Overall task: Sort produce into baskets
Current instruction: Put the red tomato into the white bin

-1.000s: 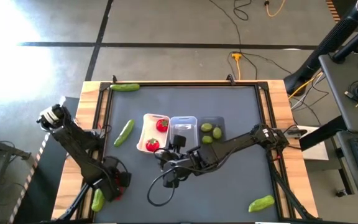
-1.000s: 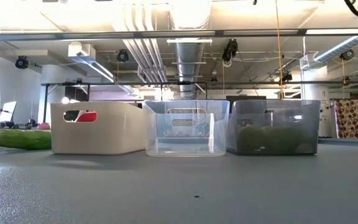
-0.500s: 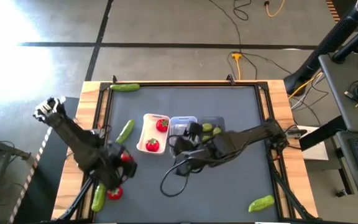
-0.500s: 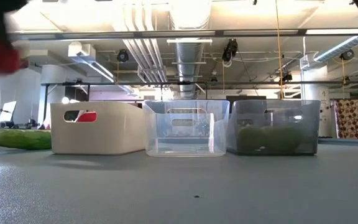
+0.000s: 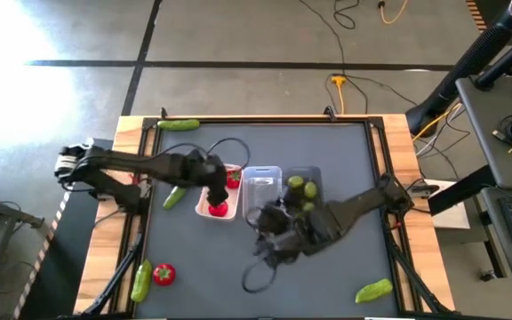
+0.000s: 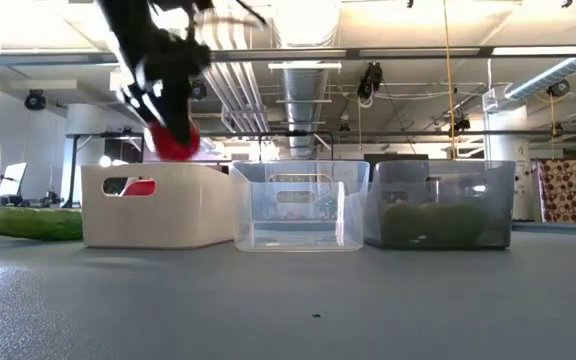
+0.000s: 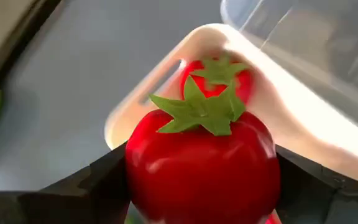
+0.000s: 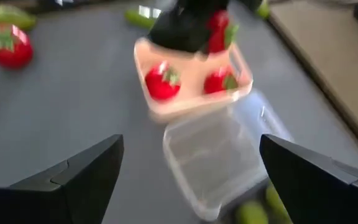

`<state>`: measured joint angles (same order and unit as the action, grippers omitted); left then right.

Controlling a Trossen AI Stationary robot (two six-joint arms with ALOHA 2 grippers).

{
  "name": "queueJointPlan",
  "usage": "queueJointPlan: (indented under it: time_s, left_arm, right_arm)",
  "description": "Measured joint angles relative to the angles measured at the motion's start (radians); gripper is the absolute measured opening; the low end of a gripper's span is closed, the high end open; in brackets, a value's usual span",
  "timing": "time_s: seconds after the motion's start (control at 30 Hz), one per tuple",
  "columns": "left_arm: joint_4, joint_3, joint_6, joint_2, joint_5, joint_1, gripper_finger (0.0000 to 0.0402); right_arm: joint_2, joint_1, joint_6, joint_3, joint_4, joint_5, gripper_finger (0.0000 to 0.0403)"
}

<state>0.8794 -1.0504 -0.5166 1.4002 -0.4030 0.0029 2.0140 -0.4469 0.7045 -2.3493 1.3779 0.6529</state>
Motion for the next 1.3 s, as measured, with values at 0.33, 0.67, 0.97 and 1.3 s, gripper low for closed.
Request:
queueJointPlan:
  time_s: [0.33,0.67,0.97,1.3]
  left_arm:
    - [-0.145,0.029,0.630,0.133,-0.006,0.090,0.0291]
    - [-0.117,0.049,0.679,0.279,0.000,0.102,0.0299]
    - [-0.076,0.049,0.520,0.285,-0.033,0.121,0.0348]
    - [0.063,0.016,0.401,0.229,0.083,0.128,0.0361]
  right_arm:
    - [-0.002,-0.130,0.412,0.009,0.192,0.014,0.0368]
    - [-0.002,-0.150,0.445,0.010,0.193,0.011,0.0368]
    - [-0.002,-0.139,0.330,0.010,0.188,0.008,0.0368]
    - [-0.002,-0.107,0.166,0.010,0.189,-0.007,0.0368]
